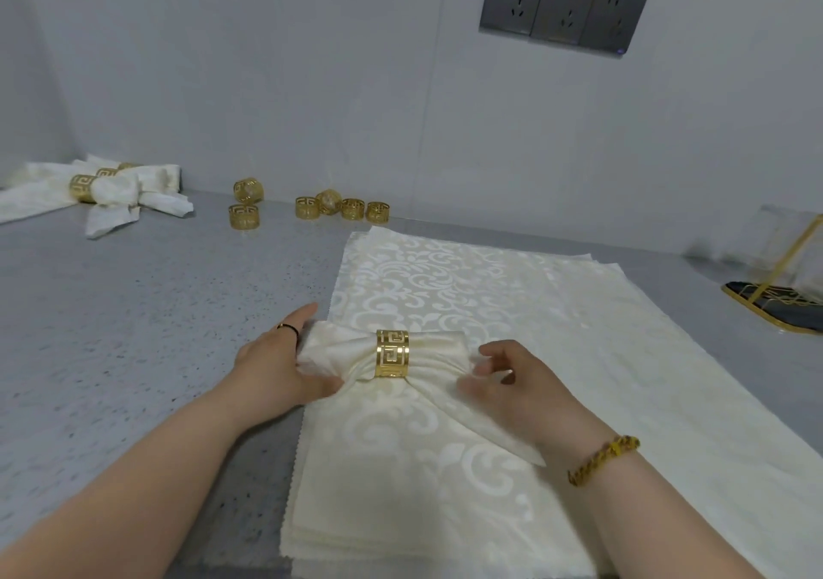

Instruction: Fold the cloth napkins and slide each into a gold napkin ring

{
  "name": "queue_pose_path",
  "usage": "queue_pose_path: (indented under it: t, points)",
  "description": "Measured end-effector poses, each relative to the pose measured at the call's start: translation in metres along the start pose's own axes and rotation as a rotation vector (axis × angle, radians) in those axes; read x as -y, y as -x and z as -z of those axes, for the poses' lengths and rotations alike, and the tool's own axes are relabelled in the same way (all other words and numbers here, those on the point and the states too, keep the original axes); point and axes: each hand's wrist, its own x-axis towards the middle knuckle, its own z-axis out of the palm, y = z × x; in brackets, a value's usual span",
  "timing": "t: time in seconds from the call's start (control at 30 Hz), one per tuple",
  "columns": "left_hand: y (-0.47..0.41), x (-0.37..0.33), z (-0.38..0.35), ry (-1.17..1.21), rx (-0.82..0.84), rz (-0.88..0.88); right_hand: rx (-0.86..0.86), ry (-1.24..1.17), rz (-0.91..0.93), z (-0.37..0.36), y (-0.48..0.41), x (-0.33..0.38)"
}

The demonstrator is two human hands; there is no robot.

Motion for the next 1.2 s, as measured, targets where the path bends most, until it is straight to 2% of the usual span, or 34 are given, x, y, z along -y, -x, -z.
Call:
queue_pose_path:
  t: [0.07, 0.17, 0.27, 0.43, 0.5, 0.6, 0.7, 0.8, 0.97, 1.07, 1.2]
  points:
    - [0.002, -0.001, 0.003, 0.05, 0.057, 0.042, 0.008, -0.134, -0.141, 0.003, -0.01, 0.005]
    - [0.006, -0.003, 0.005, 0.206, 0.045, 0.081, 0.067, -0.038, -0.174, 0.002, -0.022, 0.014]
    - [0.01, -0.01, 0.003, 0.421, -0.093, 0.099, 0.062, -0.051, -0.126, -0.004, -0.027, 0.021]
    - [0.015, -0.012, 0.005, 0.68, -0.293, 0.127, 0.031, -0.342, -0.028, -0.017, -0.024, 0.033]
    - [0.017, -0.012, 0.012, 0.843, -0.286, 0.18, 0.028, -0.419, 0.01, -0.022, -0.021, 0.036]
    - [0.017, -0.011, 0.029, 1.091, -0.176, 0.262, 0.08, -0.536, 0.012, -0.023, -0.02, 0.046]
    - [0.012, 0.001, 0.049, 1.114, -0.135, 0.256, 0.177, -0.563, 0.049, -0.03, -0.026, 0.06]
    - [0.001, 0.016, 0.067, 1.097, -0.163, 0.245, 0.266, -0.543, 0.087, -0.044, -0.042, 0.077]
    - [-0.055, 0.059, 0.108, 0.972, -0.356, 0.265, 0.345, -0.575, 0.064, -0.086, -0.102, 0.117]
    - [-0.098, 0.089, 0.143, 0.925, -0.489, 0.297, 0.332, -0.464, 0.063, -0.123, -0.156, 0.143]
    - [-0.135, 0.131, 0.184, 0.908, -0.545, 0.372, 0.355, -0.397, 0.024, -0.171, -0.214, 0.184]
